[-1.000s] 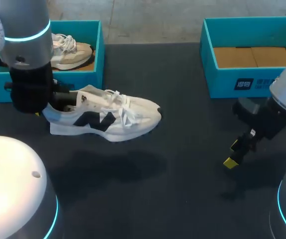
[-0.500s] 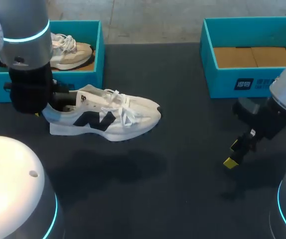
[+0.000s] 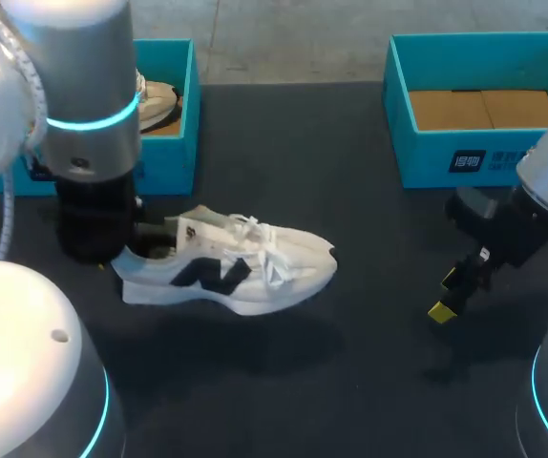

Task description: Take the shoe out of the shoebox, open the shoe tongue, remove and reinsert the insole, then place the shoe into the shoebox

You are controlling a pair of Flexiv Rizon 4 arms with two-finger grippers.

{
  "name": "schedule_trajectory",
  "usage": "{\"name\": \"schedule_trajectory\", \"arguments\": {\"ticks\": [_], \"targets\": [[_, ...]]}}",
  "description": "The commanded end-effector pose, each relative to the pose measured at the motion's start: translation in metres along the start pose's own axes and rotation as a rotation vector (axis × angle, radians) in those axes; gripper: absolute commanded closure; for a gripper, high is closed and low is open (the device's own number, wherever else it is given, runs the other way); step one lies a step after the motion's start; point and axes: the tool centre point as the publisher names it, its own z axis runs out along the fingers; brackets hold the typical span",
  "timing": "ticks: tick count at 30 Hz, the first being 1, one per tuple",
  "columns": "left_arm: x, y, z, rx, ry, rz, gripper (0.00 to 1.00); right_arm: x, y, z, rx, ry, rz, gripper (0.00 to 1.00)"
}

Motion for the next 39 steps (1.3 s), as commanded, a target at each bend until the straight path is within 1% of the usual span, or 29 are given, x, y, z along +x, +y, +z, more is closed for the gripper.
{"name": "schedule_trajectory", "arguments": {"ticks": [1, 4, 6, 13, 18, 19, 22, 25, 27, 34, 39], "targets": [[-0.010, -0.002, 0.015, 0.025, -0.008, -0.001, 1.00, 0.001, 0.000, 0.001, 0.001, -0.003, 0.000, 0.00], [-0.016, -0.007, 0.022, 0.029, -0.018, 0.004, 1.00, 0.001, 0.000, 0.001, 0.001, -0.003, 0.000, 0.00], [-0.021, -0.008, 0.028, 0.017, -0.008, -0.008, 1.00, 0.001, 0.000, 0.001, 0.001, -0.003, 0.000, 0.00], [-0.037, -0.013, 0.050, 0.038, -0.016, -0.010, 1.00, 0.001, 0.000, 0.001, 0.001, -0.003, 0.000, 0.00], [-0.051, -0.020, 0.069, 0.034, 0.014, -0.016, 1.00, 0.001, 0.000, 0.001, 0.001, -0.003, 0.000, 0.00], [-0.053, -0.021, 0.073, 0.048, 0.008, -0.013, 1.00, 0.001, 0.000, 0.001, 0.001, -0.003, 0.000, 0.00], [-0.062, -0.022, 0.083, 0.049, 0.004, -0.018, 1.00, 0.001, 0.000, 0.001, 0.001, -0.003, 0.000, 0.00], [-0.070, -0.023, 0.091, 0.027, 0.017, -0.022, 1.00, 0.001, 0.000, 0.001, 0.001, -0.003, 0.000, 0.00], [-0.075, -0.021, 0.096, 0.017, 0.022, -0.036, 1.00, 0.001, 0.000, 0.001, 0.001, -0.003, 0.000, 0.00], [-0.092, -0.013, 0.111, 0.030, 0.013, -0.051, 1.00, 0.001, 0.000, 0.001, 0.001, -0.003, 0.000, 0.00], [-0.103, -0.011, 0.123, 0.011, 0.021, -0.049, 1.00, 0.001, 0.000, 0.001, 0.001, -0.003, 0.000, 0.00]]}}
